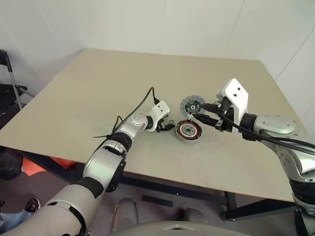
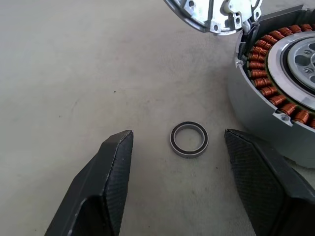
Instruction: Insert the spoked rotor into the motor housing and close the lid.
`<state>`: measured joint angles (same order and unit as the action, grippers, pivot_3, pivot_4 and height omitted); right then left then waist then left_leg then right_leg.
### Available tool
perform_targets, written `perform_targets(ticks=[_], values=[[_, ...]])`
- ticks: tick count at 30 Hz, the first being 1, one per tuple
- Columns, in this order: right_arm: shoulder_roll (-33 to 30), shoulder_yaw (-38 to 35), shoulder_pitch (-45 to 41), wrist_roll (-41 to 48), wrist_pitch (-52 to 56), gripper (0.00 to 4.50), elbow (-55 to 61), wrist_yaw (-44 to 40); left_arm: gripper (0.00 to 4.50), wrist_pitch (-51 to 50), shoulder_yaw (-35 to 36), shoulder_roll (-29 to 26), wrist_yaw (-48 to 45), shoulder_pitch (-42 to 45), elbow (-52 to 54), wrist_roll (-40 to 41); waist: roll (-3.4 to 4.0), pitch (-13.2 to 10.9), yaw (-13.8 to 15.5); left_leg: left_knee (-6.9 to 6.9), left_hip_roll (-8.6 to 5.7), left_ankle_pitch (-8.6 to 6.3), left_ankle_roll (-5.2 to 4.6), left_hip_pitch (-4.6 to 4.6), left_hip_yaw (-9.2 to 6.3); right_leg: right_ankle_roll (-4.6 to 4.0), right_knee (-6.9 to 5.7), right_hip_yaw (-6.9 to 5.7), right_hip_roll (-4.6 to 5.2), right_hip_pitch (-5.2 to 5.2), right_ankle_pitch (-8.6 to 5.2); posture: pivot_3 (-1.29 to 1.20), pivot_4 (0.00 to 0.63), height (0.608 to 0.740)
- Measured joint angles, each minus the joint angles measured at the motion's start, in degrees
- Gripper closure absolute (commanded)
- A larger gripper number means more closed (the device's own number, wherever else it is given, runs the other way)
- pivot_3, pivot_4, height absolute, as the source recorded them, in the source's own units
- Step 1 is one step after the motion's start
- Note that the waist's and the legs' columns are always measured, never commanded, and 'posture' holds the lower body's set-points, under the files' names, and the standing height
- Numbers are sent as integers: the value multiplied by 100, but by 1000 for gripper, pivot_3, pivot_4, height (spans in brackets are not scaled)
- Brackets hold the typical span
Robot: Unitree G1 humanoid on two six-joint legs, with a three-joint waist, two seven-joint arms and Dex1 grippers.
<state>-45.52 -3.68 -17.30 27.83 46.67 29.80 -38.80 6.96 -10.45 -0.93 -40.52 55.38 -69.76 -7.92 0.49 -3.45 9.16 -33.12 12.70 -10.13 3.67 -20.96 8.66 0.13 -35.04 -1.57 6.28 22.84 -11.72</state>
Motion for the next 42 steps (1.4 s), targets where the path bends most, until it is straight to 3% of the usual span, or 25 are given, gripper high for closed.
perform_targets(ticks=[6, 11, 16, 19, 21, 30, 37, 42], values=[[26, 0, 3, 0, 0, 2453, 4, 80, 1201, -1, 0, 9, 75, 19, -15, -56, 0, 0, -3, 0, 0, 2, -2, 2, 0, 2, 1, 1, 0, -1, 0, 0, 0, 740], [36, -1, 3, 1, 1, 2453, 4, 147, 2640, -23, 1, 37, 75, 21, -18, -62, 0, 0, -16, 0, 0, 2, -3, 0, 0, 1, 1, 1, -1, -1, 1, 0, 0, 740], [36, -1, -1, 1, 1, 2453, 4, 166, 2640, -75, 18, 20, 117, 22, -18, -59, 0, 0, -41, 1, 1, 1, -4, 0, 0, 1, 0, 1, -2, -1, 1, 0, 0, 740], [37, -1, -16, 1, 1, 2453, 1, 171, 3194, -103, 20, 16, 117, 21, -18, -57, 0, 0, -47, 1, 1, 1, -4, -1, 0, 2, 1, 1, -2, -1, 1, 0, 0, 740], [39, -1, -48, 1, 1, 2453, -4, 175, 3797, -115, 19, 3, 129, 21, -18, -59, 1, 0, -54, 1, 2, 1, -4, -1, 0, 1, 0, 1, -3, -1, 1, 0, 0, 740], [68, 0, -108, -20, -12, 2453, -145, 204, 3811, -153, 196, -313, 161, 12, -18, 36, 1, 0, -69, 5, 6, 2, -2, -1, 0, 2, 1, 1, -8, 8, 1, 0, 0, 740], [119, 22, -108, -101, -47, 2453, -153, 210, 3811, -687, 1085, -1061, -532, -7, -17, 795, 1, 0, -44, 6, 3, 1, -2, -16, 1, 0, 15, 0, -7, 21, 1, 0, 0, 740], [204, 109, -119, -142, -122, 2453, -201, 205, 3811, -827, 1151, -1242, -877, -40, 87, 884, 0, 0, -14, 6, -2, -1, -5, -23, 1, 0, 22, 0, -1, 19, 1, 0, 0, 740]])
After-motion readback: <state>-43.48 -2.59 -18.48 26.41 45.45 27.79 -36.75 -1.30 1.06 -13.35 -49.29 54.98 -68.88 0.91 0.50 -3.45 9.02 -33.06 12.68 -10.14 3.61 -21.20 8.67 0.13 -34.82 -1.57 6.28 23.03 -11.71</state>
